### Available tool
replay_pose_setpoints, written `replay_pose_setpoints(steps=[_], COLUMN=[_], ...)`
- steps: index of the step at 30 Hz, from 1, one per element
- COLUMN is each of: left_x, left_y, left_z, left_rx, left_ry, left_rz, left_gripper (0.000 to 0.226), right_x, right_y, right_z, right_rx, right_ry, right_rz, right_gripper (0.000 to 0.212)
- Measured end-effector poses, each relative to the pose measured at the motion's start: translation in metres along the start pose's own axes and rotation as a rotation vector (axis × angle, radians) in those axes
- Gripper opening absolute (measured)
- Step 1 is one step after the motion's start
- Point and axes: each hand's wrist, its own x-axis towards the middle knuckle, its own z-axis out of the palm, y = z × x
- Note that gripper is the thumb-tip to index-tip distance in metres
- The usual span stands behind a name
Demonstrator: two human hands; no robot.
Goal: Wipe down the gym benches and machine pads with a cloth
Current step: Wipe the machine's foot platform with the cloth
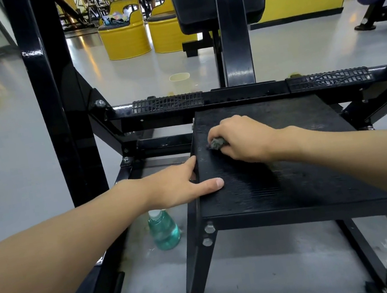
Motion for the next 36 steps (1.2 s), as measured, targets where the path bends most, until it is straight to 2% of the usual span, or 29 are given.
replay_pose_setpoints(steps=[4,6,9,13,15,18,20,21,23,26,29,32,34,36], left_x=[0.002,0.000,-0.002,-0.004,-0.008,-0.012,-0.012,-0.011,-0.011,-0.010,-0.004,0.004,0.007,0.008], left_y=[-0.001,0.000,0.001,0.004,0.004,0.005,0.007,0.008,0.007,0.005,0.004,0.002,0.000,0.000], left_z=[0.002,0.002,0.001,0.001,0.000,-0.003,-0.005,-0.006,-0.006,-0.003,0.001,0.004,0.006,0.006], left_rx=[0.043,0.027,0.016,0.064,0.027,-0.031,-0.080,-0.096,-0.099,-0.019,0.043,0.075,0.089,0.086], left_ry=[-0.003,-0.014,-0.017,-0.030,-0.059,-0.064,-0.019,0.018,0.098,0.206,0.222,0.220,0.224,0.236], left_rz=[-0.031,-0.032,-0.031,-0.052,-0.052,-0.067,-0.098,-0.100,-0.083,0.003,0.082,0.109,0.092,0.077], left_gripper=[0.101,0.106,0.099,0.089,0.086,0.065,0.039,0.037,0.046,0.056,0.053,0.050,0.051,0.051], right_x=[-0.011,0.002,0.014,0.001,0.004,0.013,0.004,-0.004,-0.019,-0.015,-0.011,-0.029,-0.038,-0.033], right_y=[-0.023,-0.011,-0.004,-0.028,-0.020,-0.011,-0.020,-0.026,-0.032,-0.019,-0.019,-0.031,-0.027,-0.012], right_z=[-0.003,-0.004,0.002,-0.001,-0.004,0.002,0.004,0.003,-0.003,-0.003,0.001,-0.002,-0.007,-0.009], right_rx=[0.048,0.032,0.012,0.048,0.062,0.000,-0.024,-0.007,0.045,0.029,-0.022,0.009,0.056,0.056], right_ry=[-0.147,-0.087,0.032,-0.152,-0.135,-0.021,-0.051,-0.096,-0.195,-0.134,-0.058,-0.156,-0.228,-0.162], right_rz=[-0.165,-0.104,0.006,-0.145,-0.126,-0.055,-0.112,-0.163,-0.218,-0.166,-0.110,-0.207,-0.203,-0.130], right_gripper=[0.028,0.030,0.031,0.027,0.030,0.032,0.029,0.028,0.030,0.032,0.032,0.027,0.028,0.031])
